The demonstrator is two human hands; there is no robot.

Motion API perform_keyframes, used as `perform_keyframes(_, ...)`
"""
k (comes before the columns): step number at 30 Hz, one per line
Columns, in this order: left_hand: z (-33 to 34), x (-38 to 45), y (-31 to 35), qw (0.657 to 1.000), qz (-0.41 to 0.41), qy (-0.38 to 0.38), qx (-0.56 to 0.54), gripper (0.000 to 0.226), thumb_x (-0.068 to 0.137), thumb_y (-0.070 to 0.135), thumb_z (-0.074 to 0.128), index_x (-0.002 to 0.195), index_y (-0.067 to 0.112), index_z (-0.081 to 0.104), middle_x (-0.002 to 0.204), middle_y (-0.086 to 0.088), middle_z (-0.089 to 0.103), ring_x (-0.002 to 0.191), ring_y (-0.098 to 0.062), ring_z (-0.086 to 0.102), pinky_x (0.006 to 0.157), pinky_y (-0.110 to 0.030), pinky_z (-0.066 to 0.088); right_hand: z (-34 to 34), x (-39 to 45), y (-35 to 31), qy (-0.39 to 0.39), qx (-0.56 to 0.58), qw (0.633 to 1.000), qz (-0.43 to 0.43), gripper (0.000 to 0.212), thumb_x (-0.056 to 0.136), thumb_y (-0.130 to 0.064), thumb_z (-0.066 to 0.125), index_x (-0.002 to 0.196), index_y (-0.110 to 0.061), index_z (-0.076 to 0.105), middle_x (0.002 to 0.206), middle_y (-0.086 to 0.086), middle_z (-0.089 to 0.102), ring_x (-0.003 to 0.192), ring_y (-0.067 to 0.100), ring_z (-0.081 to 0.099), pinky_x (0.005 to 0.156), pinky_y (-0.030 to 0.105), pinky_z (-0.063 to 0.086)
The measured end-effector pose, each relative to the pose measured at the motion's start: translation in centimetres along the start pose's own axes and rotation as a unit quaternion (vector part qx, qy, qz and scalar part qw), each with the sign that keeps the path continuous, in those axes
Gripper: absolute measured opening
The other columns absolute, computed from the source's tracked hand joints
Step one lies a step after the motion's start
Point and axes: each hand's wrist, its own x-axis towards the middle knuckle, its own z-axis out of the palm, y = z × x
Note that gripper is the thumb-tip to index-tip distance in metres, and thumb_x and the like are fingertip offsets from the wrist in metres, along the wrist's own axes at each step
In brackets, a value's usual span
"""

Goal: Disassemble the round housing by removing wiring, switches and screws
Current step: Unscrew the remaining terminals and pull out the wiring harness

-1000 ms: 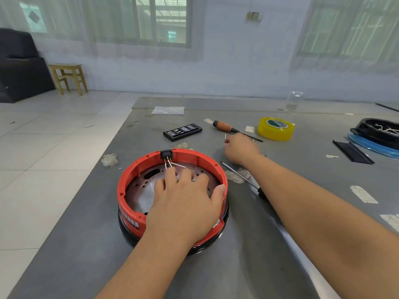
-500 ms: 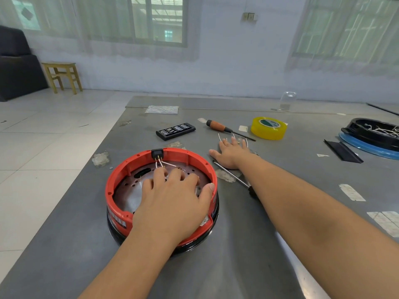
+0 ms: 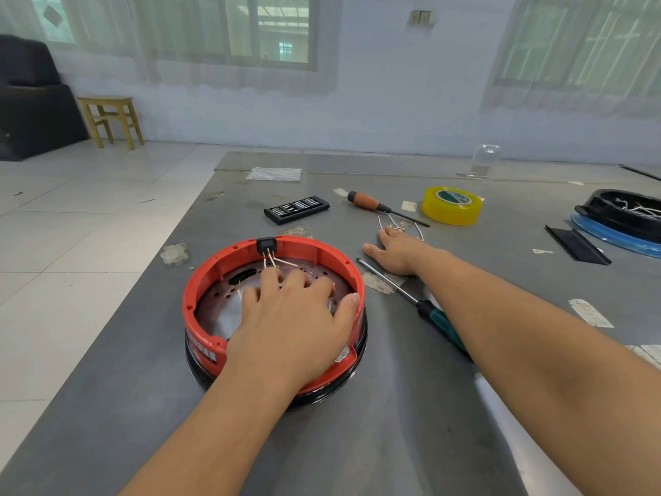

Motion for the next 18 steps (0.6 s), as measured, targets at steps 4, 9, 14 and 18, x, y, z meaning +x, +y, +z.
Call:
perform_keyframes(4, 0.0, 0.0, -0.1, 1.0, 0.004, 0.001, 0.001, 0.062, 0.098, 0.071, 0.022, 0.132, 0.038, 0.06, 0.146, 0.002, 0.053, 0.139, -0.029, 0.029, 0.111, -0.051, 0.029, -0.4, -0.8, -0.2, 0.011, -0.001, 1.0, -0.001, 0.081, 0.099, -0.072, 0.021, 0.163, -0.023, 0.01, 0.171, 0.0, 0.002, 0.157, 0.026, 0.0, 0.125, 0.056, 0.005)
perform_keyframes(9, 0.0, 0.1, -0.1, 1.0, 0.001, 0.015, -0.012, 0.061, 0.098, 0.071, 0.026, 0.13, 0.035, 0.063, 0.144, 0.001, 0.054, 0.137, -0.029, 0.032, 0.11, -0.05, 0.03, -2.6, -5.1, -2.4, 0.101, 0.09, 0.989, -0.06, 0.067, 0.105, -0.058, 0.028, 0.16, -0.018, 0.028, 0.168, 0.005, 0.021, 0.155, 0.025, 0.018, 0.124, 0.043, 0.015)
perform_keyframes(14, -0.8, -0.2, -0.3, 0.99, -0.002, 0.108, -0.089, 0.033, 0.1, 0.051, 0.052, 0.118, 0.029, 0.069, 0.127, 0.002, 0.065, 0.122, -0.026, 0.05, 0.103, -0.045, 0.041, -2.5, -12.3, -5.6, 0.137, 0.323, 0.932, -0.096, 0.047, 0.106, -0.051, 0.037, 0.14, -0.024, 0.057, 0.137, -0.005, 0.061, 0.13, 0.016, 0.052, 0.092, 0.024, 0.032)
perform_keyframes(18, -2.2, -1.3, -0.5, 0.898, -0.003, 0.266, -0.35, 0.012, 0.099, 0.018, 0.063, 0.101, 0.028, 0.07, 0.099, 0.014, 0.072, 0.095, -0.002, 0.064, 0.085, -0.012, 0.045, -0.3, -16.9, -7.6, 0.121, 0.426, 0.892, -0.092, 0.055, 0.102, -0.055, 0.045, 0.146, -0.021, 0.049, 0.141, -0.005, 0.057, 0.131, 0.014, 0.053, 0.107, 0.029, 0.038)
